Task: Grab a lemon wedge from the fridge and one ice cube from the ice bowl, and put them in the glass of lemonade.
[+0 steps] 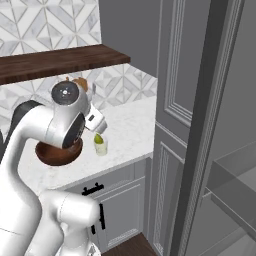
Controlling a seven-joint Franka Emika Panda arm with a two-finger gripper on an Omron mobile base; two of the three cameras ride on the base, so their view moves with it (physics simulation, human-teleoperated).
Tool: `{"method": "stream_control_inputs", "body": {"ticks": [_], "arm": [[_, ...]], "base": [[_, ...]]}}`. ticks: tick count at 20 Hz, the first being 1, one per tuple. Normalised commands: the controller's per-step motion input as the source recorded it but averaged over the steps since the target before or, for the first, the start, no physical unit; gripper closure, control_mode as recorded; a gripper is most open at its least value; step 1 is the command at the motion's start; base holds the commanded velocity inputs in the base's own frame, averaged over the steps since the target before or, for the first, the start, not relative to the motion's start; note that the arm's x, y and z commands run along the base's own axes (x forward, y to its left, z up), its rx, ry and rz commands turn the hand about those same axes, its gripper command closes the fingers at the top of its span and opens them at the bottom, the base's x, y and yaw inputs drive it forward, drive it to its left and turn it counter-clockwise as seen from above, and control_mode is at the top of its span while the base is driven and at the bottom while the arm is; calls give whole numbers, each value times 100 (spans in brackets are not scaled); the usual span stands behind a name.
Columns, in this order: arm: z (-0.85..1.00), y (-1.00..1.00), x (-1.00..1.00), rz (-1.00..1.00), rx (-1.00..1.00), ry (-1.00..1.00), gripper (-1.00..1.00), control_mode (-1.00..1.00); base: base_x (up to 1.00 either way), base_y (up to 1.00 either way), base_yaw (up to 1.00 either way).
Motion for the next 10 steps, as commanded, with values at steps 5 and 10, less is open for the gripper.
{"method": "stream_control_inputs", "body": {"ticks": [5,10], "arm": [[-2,-30,-1,-14,-4,24,-100,-100],[-2,-25,-18,-17,-3,22,-100,-100]], "base": [[0,0,0],[0,0,0]]}}
